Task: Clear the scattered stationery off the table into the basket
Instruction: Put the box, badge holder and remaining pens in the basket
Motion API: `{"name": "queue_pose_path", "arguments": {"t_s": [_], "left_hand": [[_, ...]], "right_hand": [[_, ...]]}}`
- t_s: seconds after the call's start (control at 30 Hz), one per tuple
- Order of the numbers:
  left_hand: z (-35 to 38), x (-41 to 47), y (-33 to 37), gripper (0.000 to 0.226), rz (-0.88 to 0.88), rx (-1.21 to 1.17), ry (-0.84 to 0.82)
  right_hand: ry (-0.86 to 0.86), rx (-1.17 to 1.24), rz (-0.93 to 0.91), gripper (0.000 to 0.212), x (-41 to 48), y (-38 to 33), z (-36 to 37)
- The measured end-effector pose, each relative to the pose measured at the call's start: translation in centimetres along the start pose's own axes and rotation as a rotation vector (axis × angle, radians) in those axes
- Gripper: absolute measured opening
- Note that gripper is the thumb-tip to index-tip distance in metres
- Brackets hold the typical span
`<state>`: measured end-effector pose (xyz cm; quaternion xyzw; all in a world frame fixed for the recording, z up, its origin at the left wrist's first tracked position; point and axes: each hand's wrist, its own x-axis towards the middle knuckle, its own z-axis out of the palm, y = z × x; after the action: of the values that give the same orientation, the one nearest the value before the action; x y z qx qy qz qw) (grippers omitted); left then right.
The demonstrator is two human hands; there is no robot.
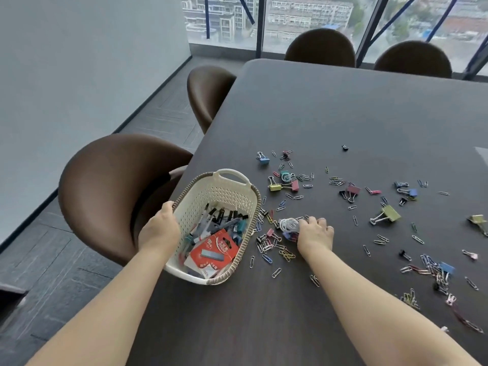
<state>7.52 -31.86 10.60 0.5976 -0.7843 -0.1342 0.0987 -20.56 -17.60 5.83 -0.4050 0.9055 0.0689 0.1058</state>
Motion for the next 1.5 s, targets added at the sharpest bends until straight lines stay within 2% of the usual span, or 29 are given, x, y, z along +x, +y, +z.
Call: {"name": "queue_pose_path", "arguments": {"t_s": [0.13, 0.23, 0.3, 0.37, 0.43, 0.53, 0.6, 0.73, 0.83, 0.97, 1.07, 1.17, 1.27, 1.33, 1.4, 1.5], "left_hand": [[-0.4, -0.3, 0.4, 0.033, -0.002, -0.004, -0.011], [-0.6, -0.5, 0.5, 0.033, -0.004, -0.017, -0.021], [-0.7, -0.5, 0.5, 0.033, -0.007, -0.042, -0.035], [-1.0, -0.5, 0.4, 0.035, -0.020, -0.084, -0.060], [-1.4, -0.6, 0.3, 0.038, -0.029, -0.135, -0.093], [-2.1, -1.2, -0.1, 0.041, -0.001, -0.219, -0.139], [-2.5, -1.6, -0.6, 0.044, 0.017, -0.248, -0.163], [-3.1, -2.0, -2.0, 0.044, 0.035, -0.253, -0.156], [-3.2, -2.5, -2.3, 0.037, 0.093, -0.234, -0.006], [-2.9, -4.2, 0.1, 0.027, 0.395, -0.195, 0.237], [-1.7, -6.2, 3.8, 0.020, 0.621, -0.165, 0.287], [0.5, -8.5, 8.0, 0.023, 0.802, -0.136, 0.207], [4.5, -10.8, 11.3, 0.035, 0.835, -0.157, 0.026], [7.7, -11.6, 12.5, 0.053, 0.741, -0.040, -0.163], [10.7, -11.4, 12.8, 0.073, 0.550, 0.090, -0.366], [13.6, -10.2, 13.7, 0.093, 0.313, 0.224, -0.406]], "right_hand": [[-0.016, 0.109, 0.045, 0.028, -0.3, 0.5, 1.2], [0.046, 0.307, 0.070, 0.027, -0.5, 0.6, 0.8], [0.152, 0.520, 0.052, 0.026, -1.0, 0.3, -0.7], [0.302, 0.750, -0.036, 0.027, -2.1, -0.9, -3.1], [0.404, 0.850, -0.218, 0.029, -3.7, -3.0, -5.9], [0.328, 0.772, -0.475, 0.037, -5.7, -7.1, -8.2], [0.229, 0.681, -0.514, 0.043, -6.3, -9.3, -8.3], [0.198, 0.648, -0.476, 0.037, -6.9, -10.5, -7.1], [0.249, 0.688, -0.424, 0.030, -7.3, -8.9, -6.2], [0.301, 0.737, -0.266, 0.026, -7.5, -4.3, -4.2], [0.276, 0.699, -0.138, 0.028, -7.8, 0.2, -1.6], [0.231, 0.617, -0.024, 0.036, -8.6, 4.8, 1.5], [0.121, 0.432, 0.068, 0.055, -9.6, 8.7, 4.0], [0.044, 0.308, 0.094, 0.066, -10.0, 11.0, 5.3], [0.024, 0.249, 0.109, 0.071, -10.1, 13.2, 6.1], [0.014, 0.208, 0.147, 0.075, -9.8, 16.1, 6.9]]}}
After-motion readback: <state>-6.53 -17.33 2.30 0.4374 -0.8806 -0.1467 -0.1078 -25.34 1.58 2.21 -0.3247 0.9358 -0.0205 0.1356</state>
